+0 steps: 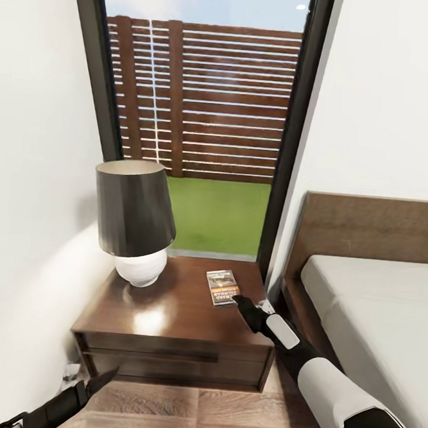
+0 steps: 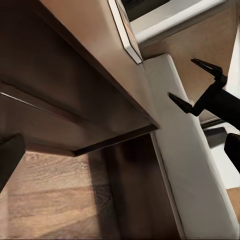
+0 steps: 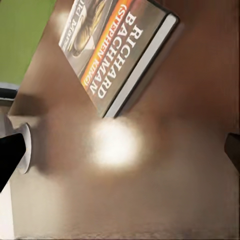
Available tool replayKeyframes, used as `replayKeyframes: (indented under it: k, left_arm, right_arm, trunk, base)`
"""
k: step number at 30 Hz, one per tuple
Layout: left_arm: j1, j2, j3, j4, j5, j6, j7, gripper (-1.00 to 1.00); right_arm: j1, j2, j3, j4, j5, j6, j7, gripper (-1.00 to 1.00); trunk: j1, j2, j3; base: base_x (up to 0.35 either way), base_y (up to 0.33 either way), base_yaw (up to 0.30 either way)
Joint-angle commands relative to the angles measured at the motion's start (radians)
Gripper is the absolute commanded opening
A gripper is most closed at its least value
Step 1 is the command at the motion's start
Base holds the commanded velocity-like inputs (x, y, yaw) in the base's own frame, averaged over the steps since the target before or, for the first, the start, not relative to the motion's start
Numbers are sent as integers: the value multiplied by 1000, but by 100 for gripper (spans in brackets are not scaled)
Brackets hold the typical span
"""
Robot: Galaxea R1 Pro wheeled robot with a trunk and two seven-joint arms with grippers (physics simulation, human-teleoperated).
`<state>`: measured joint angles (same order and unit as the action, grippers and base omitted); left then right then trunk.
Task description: In the bedroom, move the book from the bed onto either nightstand, and place the two sandals side by side next to the bed.
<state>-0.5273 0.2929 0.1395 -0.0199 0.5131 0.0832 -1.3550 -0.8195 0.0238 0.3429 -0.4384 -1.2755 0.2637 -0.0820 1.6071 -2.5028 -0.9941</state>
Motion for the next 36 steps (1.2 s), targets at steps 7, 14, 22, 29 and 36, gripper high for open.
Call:
replayKeyframes:
  k: [7, 14, 22, 29, 36]
  left_arm:
    - [0, 0, 8, 0, -7, 9, -5, 100]
    - [0, 0, 8, 0, -7, 9, -6, 100]
    - [0, 0, 8, 0, -7, 10, -6, 100]
    - [0, 0, 8, 1, -7, 12, -6, 100]
    - [0, 0, 8, 1, -8, 12, -5, 100]
  right_arm:
    - [0, -1, 6, -2, -8, 0, -6, 100]
    - [0, -1, 5, -2, -9, -1, -3, 100]
    - [-1, -1, 5, -2, -10, -1, -2, 100]
    - [0, -1, 7, -2, -10, 2, 0, 100]
    - [0, -1, 6, -2, -10, 1, 2, 100]
  trunk:
    - [-1, 0, -1]
    - [-1, 0, -1]
    - [-1, 0, -1]
    - [-1, 0, -1]
    - [-1, 0, -1]
  base:
    - [-308, 73, 0]
    - [-201, 59, 0]
    - [-43, 12, 0]
    - [-6, 2, 0]
    - [0, 0, 0]
